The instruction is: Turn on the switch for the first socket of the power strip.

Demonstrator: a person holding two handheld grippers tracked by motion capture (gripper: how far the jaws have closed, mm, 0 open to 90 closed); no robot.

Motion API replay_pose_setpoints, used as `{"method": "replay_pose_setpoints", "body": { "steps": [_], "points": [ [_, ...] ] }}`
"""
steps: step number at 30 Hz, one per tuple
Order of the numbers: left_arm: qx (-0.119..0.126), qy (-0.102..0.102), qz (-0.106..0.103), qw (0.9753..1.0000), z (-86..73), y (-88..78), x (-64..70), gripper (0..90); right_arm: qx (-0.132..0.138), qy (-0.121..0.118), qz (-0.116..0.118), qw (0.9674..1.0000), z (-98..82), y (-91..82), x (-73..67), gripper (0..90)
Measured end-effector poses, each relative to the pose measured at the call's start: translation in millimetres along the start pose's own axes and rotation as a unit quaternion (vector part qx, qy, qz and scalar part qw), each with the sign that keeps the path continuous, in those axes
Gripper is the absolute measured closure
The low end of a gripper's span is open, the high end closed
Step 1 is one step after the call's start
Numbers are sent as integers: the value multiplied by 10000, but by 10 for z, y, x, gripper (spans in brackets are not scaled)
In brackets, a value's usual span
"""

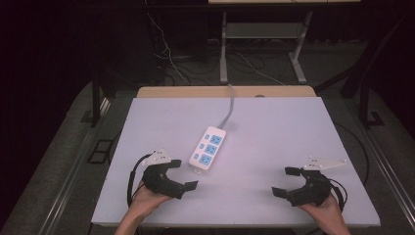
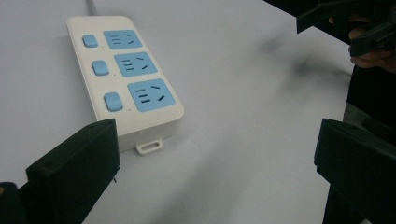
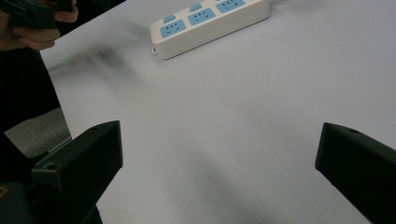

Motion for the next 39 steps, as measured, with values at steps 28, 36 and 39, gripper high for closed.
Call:
{"method": "replay_pose_setpoints", "body": {
  "steps": [28, 36, 39],
  "points": [
    [-311, 358, -8, 9989, 388, 147, -86, 0, 3, -3, -36, 10000, -6, -14, 10, 3],
    [-405, 487, 31, 9980, 499, 182, -117, 0, 35, -26, -73, 10000, -4, -33, 9, 3],
    [-455, 539, 35, 9975, 546, 201, -133, 0, 41, -37, -80, 10000, -4, -36, 12, 3]
  ]
}}
Point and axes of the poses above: each handheld gripper's, and its own axes: y roughly forward along the jaws, z roughly out of its top, x roughly to its right, the point moved 9 cm from there along y, roughly forward along the jaws, and after that the axes turned 14 degrees about z, right-handed, at the moved point
